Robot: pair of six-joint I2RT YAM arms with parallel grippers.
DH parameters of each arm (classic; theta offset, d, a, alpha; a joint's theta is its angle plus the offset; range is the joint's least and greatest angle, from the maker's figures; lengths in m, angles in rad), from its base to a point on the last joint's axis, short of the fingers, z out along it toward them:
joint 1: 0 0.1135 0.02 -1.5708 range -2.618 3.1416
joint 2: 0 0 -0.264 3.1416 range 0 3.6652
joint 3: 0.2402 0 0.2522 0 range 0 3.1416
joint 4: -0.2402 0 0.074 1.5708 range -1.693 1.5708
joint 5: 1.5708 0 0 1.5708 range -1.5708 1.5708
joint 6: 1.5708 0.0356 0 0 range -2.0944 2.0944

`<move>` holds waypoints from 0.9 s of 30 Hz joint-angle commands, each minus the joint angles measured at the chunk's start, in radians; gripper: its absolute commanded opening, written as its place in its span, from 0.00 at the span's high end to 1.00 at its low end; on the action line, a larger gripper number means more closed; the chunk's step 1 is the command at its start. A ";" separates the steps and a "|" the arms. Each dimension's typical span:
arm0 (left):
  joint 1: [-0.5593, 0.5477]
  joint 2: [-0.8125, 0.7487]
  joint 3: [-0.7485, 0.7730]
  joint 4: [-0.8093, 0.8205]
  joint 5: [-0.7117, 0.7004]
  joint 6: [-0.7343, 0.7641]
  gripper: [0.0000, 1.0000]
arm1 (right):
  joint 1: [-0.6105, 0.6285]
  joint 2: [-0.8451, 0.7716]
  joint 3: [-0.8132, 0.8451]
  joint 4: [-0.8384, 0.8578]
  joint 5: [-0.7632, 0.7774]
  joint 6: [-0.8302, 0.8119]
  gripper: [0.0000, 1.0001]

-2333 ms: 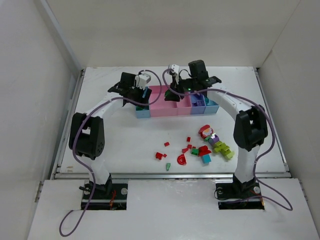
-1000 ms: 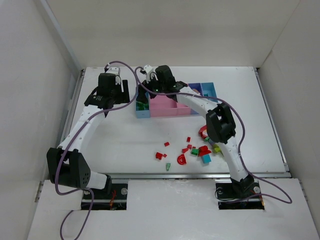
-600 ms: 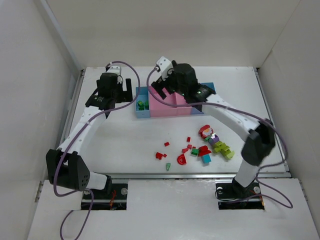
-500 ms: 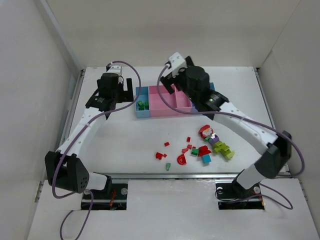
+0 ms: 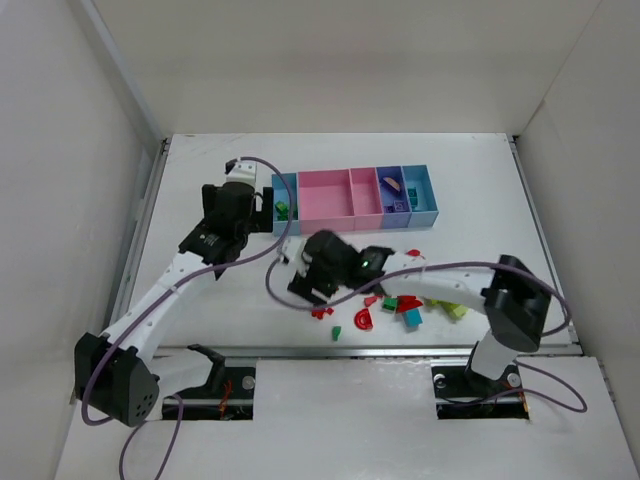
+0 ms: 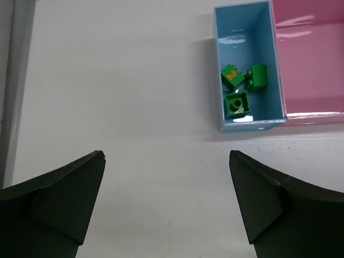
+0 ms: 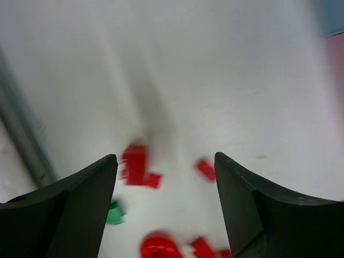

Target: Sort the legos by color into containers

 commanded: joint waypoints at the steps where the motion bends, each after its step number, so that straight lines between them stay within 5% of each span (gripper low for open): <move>1: -0.046 -0.063 -0.029 0.091 -0.126 0.041 0.00 | 0.077 0.014 -0.044 -0.017 -0.120 0.104 0.23; 20: -0.201 -0.184 -0.141 0.091 -0.208 0.019 0.00 | 0.108 0.195 -0.093 0.043 -0.018 0.241 0.42; 23: -0.211 -0.184 -0.150 0.091 -0.219 0.019 0.00 | 0.108 0.195 -0.102 0.043 -0.018 0.241 0.52; 27: -0.211 -0.184 -0.160 0.091 -0.219 0.029 0.00 | 0.108 0.186 -0.089 0.022 0.014 0.262 0.83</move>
